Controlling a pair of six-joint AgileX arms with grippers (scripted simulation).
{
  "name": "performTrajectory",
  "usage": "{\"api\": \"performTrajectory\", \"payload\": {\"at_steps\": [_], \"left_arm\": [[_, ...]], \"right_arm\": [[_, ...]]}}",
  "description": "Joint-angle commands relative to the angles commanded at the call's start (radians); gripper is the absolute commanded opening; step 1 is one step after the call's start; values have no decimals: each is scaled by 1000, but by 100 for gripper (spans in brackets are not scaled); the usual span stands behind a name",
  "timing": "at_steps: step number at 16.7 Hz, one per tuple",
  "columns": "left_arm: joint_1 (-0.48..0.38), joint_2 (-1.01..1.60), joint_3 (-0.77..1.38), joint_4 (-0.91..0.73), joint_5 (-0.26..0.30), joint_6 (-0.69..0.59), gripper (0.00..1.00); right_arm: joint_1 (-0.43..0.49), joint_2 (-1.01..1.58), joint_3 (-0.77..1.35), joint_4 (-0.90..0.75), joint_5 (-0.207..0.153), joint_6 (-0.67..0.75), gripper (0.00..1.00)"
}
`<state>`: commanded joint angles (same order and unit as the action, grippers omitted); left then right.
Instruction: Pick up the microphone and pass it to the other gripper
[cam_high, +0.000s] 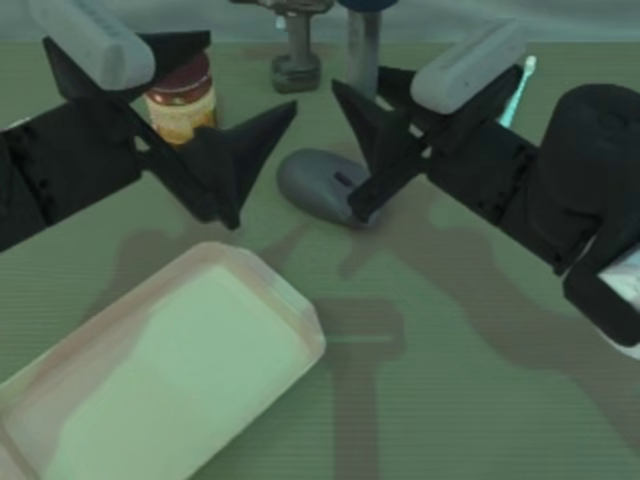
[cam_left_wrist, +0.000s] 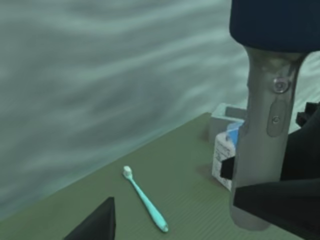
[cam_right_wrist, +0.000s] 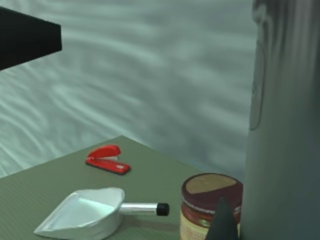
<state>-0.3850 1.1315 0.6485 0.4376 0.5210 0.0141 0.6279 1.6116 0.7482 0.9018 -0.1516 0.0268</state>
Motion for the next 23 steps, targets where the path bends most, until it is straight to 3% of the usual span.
{"api": "performTrajectory", "payload": {"at_steps": [3,9,18,23], "left_arm": [[-19,46,34,24,25,2,100],[-24,59,45,27,17,2,100],[-174,412,307,118,-124,-2,100],[-180,423,317,121,-130,-2,100]], "right_arm": [[0,0,0,0,0,0,0],[0,0,0,0,0,0,0],[0,0,0,0,0,0,0],[0,0,0,0,0,0,0]]}}
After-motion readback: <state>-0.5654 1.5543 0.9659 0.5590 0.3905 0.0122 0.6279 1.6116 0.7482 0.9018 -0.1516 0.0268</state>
